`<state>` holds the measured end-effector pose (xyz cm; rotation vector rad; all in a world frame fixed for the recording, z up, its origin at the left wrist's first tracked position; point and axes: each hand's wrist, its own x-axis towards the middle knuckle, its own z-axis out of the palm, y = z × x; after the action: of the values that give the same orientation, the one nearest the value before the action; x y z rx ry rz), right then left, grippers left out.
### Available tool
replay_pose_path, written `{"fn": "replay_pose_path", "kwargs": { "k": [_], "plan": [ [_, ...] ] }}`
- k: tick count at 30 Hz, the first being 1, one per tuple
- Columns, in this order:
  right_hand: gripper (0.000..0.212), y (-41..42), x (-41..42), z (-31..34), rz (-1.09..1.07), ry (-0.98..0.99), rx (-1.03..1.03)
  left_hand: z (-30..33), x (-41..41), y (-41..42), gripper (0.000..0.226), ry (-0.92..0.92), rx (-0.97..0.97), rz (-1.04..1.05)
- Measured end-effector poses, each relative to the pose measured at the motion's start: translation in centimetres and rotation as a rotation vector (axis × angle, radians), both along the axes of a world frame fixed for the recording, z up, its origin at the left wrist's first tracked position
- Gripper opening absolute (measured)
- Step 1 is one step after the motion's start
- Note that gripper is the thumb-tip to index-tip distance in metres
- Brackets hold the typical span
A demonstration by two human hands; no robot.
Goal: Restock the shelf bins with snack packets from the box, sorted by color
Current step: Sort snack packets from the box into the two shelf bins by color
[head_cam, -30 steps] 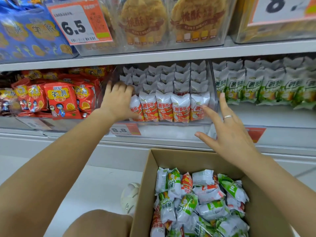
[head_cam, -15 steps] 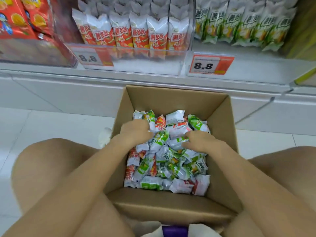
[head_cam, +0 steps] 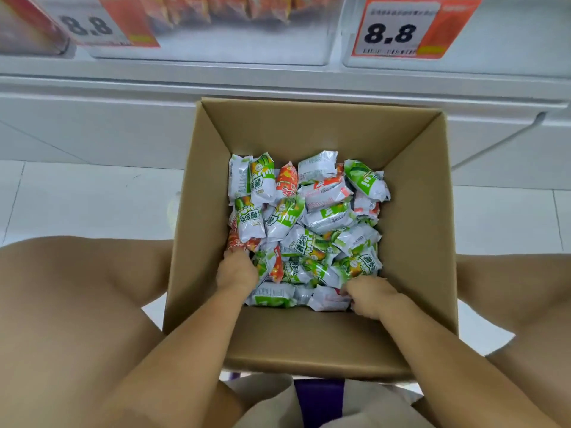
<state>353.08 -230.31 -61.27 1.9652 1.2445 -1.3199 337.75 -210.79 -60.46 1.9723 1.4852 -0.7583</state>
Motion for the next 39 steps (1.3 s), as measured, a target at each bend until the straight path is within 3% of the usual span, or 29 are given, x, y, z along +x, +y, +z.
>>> {"fn": "replay_pose_path", "kwargs": {
  "k": [5,12,15,18,19,22,24,26,29,32,34,36,39],
  "plan": [
    [0.065,2.2,-2.9,-1.5,0.471,0.103,0.142,-0.1,0.4,-0.2,0.026,-0.020,0.064,-0.024],
    [0.037,4.1,-4.9,-3.8,0.652,0.081,0.136,0.8,0.6,-1.9,0.022,-0.134,0.131,-0.082],
    [0.024,4.6,-3.6,-2.1,0.423,0.116,0.208,0.2,1.0,-2.5,0.023,-0.304,-0.056,-0.040],
    [0.013,5.4,-1.2,0.1,-0.202,0.145,0.335,-0.5,1.5,-3.8,0.057,-0.296,-0.504,-0.146],
    [0.010,5.9,-0.2,1.0,-0.439,0.192,0.372,-0.5,1.6,-4.4,0.072,-0.292,-0.574,-0.174],
    [0.002,6.3,1.5,3.7,-1.085,0.432,0.367,-0.2,2.0,-5.5,0.103,-0.459,-0.451,-0.094],
    [0.010,5.6,1.7,4.8,-1.429,0.591,0.317,0.5,2.6,-5.5,0.097,-0.524,-0.251,-0.126],
    [0.014,4.9,1.8,4.8,-1.610,0.620,0.359,1.2,2.9,-5.0,0.077,-0.547,-0.111,-0.161],
    [0.023,5.6,3.3,3.0,-1.620,0.299,0.608,2.8,3.5,-3.9,0.051,-0.676,-0.283,0.204],
    [0.047,7.8,5.1,1.6,-1.302,0.045,0.705,4.4,3.9,-2.1,0.043,-0.714,-0.503,0.622],
    [0.062,9.4,6.0,1.0,-1.139,-0.046,0.704,5.5,3.9,-0.9,0.039,-0.755,-0.628,0.740],
    [0.075,10.6,6.8,0.4,-1.159,-0.061,0.697,6.3,3.5,-0.1,0.037,-0.791,-0.734,0.820],
    [0.051,11.6,7.0,-0.3,-1.046,-0.132,0.668,7.6,3.4,0.6,0.020,-0.824,-0.813,0.879]
  ]
}}
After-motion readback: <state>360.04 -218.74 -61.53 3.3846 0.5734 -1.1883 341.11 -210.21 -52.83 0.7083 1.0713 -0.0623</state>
